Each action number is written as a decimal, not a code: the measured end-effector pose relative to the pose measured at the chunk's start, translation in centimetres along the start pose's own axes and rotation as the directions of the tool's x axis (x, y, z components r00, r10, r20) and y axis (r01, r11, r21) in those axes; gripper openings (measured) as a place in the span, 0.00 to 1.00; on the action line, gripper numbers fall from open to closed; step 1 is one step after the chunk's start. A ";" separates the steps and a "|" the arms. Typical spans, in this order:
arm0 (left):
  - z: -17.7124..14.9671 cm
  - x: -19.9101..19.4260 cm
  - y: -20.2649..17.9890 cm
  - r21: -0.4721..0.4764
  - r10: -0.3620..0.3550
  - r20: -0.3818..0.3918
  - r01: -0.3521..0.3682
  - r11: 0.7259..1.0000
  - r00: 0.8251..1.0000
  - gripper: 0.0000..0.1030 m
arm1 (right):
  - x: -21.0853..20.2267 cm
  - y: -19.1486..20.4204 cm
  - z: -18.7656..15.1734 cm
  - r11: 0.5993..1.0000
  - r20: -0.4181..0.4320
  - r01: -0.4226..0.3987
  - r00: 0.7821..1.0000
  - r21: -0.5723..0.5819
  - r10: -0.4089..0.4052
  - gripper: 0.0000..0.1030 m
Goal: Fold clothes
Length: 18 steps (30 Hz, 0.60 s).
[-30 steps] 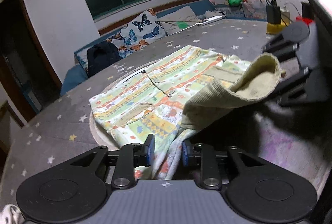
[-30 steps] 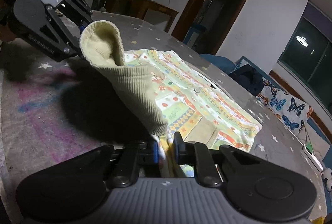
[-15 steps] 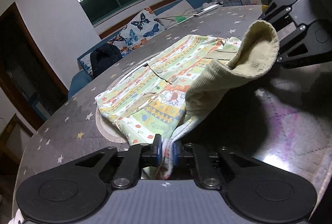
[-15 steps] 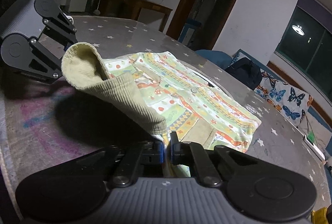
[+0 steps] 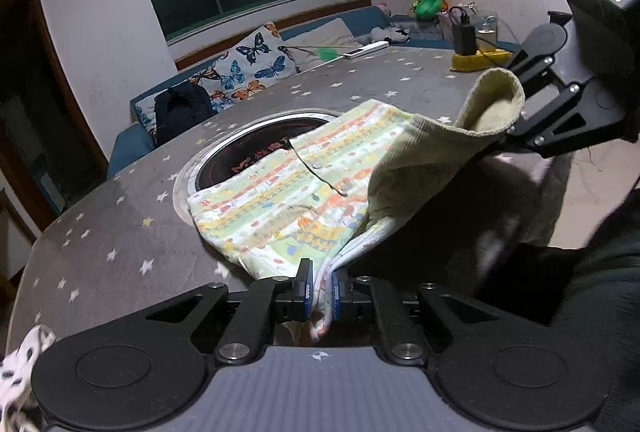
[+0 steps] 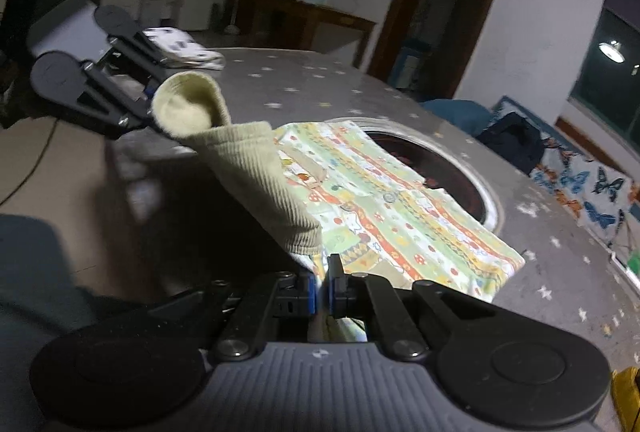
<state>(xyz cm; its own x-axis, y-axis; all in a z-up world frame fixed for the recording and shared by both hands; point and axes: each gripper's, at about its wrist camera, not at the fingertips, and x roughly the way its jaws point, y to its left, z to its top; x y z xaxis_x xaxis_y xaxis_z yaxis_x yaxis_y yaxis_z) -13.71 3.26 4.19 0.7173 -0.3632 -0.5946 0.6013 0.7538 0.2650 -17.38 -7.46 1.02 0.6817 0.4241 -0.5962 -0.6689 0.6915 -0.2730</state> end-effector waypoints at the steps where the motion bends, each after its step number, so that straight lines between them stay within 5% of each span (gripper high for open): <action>1: 0.0 -0.7 -0.3 0.004 0.003 0.004 -0.003 1.000 1.000 0.10 | -0.6 0.3 0.0 1.000 -0.002 -0.014 1.000 0.002 0.014 0.05; 7: 1.6 -1.3 0.2 -0.006 0.029 0.041 -0.028 1.000 0.999 0.10 | -3.0 -0.8 1.8 0.997 -0.007 -0.070 0.998 0.032 0.070 0.05; 18: 6.4 7.5 6.3 -0.128 0.053 0.075 -0.043 0.991 0.996 0.10 | 2.6 -9.3 5.5 0.993 -0.030 -0.035 0.999 0.114 0.039 0.05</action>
<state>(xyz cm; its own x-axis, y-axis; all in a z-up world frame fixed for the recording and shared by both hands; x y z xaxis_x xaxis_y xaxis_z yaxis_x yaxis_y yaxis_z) -2.32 1.83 6.25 0.7725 -0.3627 -0.5212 0.5199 0.8325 0.1913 -7.72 -9.56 6.14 0.6461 0.4332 -0.6285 -0.6546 0.7380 -0.1643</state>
